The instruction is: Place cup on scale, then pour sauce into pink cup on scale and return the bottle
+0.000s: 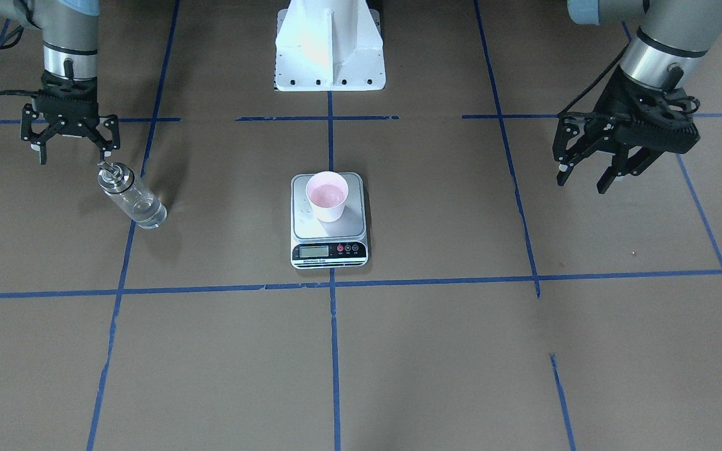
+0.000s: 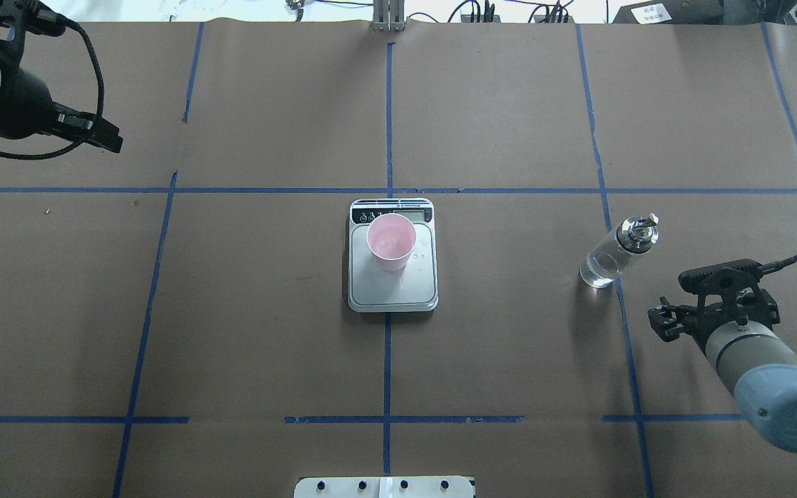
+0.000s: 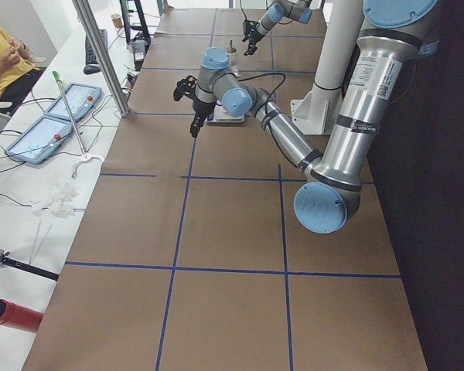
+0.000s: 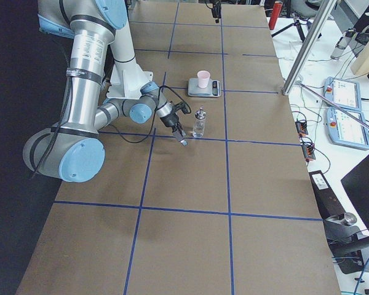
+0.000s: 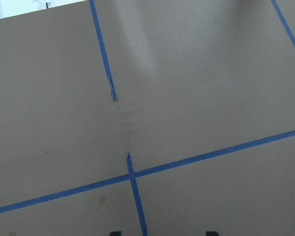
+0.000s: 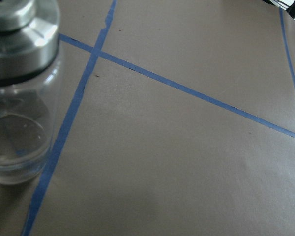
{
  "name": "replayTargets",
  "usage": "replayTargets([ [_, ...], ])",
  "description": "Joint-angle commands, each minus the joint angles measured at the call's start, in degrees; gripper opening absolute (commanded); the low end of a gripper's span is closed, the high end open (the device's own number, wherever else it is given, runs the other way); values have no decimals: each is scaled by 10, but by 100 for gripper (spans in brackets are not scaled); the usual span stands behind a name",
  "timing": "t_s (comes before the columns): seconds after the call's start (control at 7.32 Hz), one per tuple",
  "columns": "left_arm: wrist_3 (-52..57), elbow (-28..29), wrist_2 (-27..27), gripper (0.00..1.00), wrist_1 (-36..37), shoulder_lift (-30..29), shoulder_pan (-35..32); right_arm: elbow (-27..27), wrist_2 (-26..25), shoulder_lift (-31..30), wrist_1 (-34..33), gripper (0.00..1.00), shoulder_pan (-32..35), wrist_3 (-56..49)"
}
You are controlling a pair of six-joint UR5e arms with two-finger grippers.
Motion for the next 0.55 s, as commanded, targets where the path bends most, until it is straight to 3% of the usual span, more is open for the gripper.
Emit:
replayTargets([
  [0.0,1,2,1,65,2,2,-2,-57,195,5,82,100,168,-161],
  [0.14,2,12,1,65,2,2,-3,-86,235,25,91,100,226,-207],
  [0.27,15,26,-5,65,2,2,-6,-125,328,47,88,100,311,-254],
  [0.41,54,67,-69,65,0,2,-49,-193,433,93,74,100,412,-335],
])
